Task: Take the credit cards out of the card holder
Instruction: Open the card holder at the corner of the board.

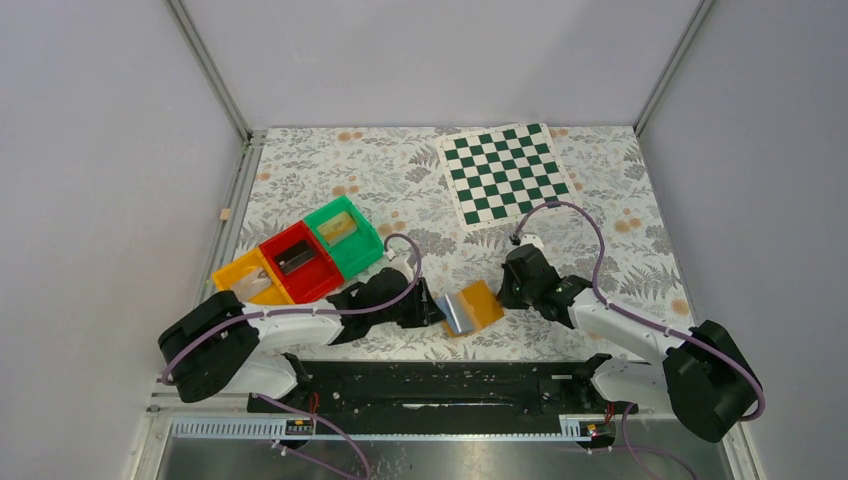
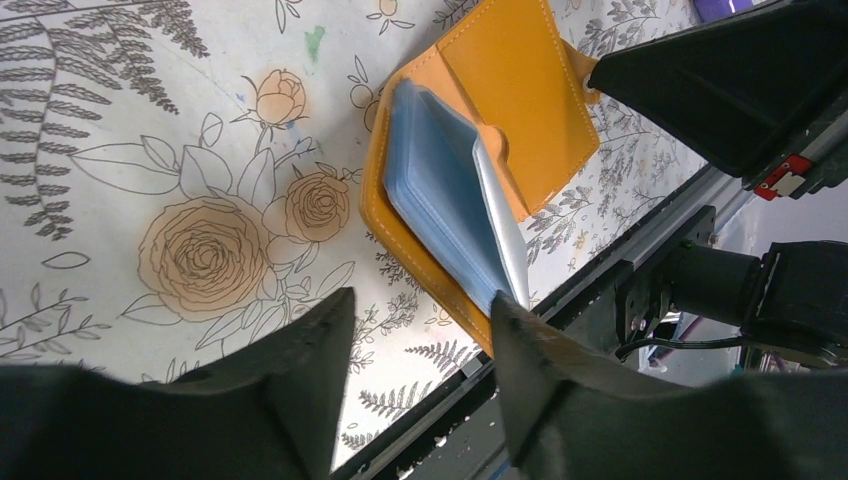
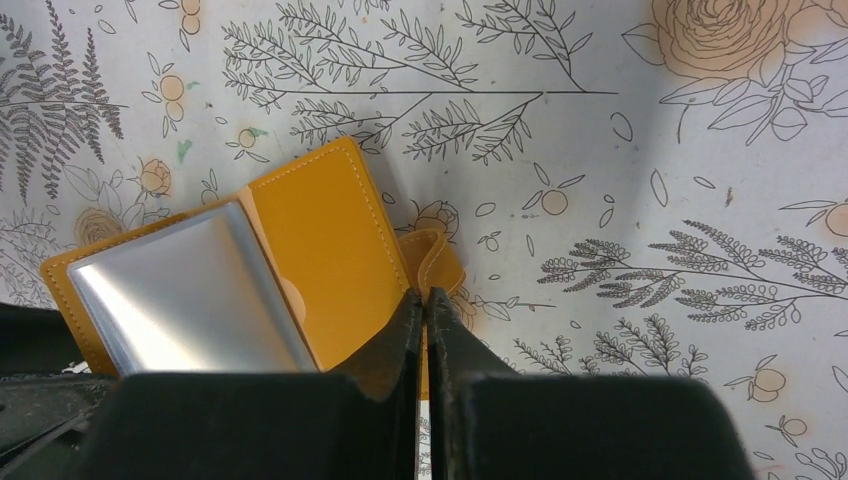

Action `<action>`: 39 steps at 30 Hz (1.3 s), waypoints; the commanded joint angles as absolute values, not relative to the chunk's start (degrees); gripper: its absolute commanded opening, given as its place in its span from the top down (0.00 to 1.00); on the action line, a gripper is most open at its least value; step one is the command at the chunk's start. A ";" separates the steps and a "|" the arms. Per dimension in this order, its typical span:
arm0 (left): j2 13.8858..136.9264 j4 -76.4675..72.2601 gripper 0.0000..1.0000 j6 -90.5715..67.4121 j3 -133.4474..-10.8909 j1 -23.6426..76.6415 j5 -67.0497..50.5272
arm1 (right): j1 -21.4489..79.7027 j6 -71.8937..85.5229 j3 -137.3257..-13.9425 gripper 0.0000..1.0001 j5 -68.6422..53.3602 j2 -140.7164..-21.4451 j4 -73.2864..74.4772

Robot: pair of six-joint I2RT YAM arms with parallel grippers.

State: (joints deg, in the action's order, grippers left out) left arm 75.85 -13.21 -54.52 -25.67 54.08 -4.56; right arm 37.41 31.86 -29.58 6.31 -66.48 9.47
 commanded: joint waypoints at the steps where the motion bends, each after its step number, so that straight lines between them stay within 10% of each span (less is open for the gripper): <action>1: 76.22 -22.01 0.70 -55.14 -25.89 54.35 -7.86 | 37.18 33.33 -28.55 1.00 4.22 -66.55 9.39; 7: 74.65 -25.01 1.00 -55.46 -25.89 54.31 -10.35 | 37.17 34.10 -28.90 0.97 1.46 -62.92 10.26; 15: 74.14 -17.63 1.00 -54.95 -28.36 54.31 -9.21 | 37.13 33.57 -33.75 0.69 0.20 -58.06 17.48; 39: 72.59 -7.38 1.00 -51.08 -27.20 54.30 -3.72 | 37.21 35.17 -32.78 0.44 -19.37 -65.65 7.71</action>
State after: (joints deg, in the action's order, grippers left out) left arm 72.36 -6.79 -52.38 -27.16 54.08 -5.56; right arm 37.36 34.44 -33.04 -16.12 -64.47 11.38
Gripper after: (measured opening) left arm 0.014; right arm 0.543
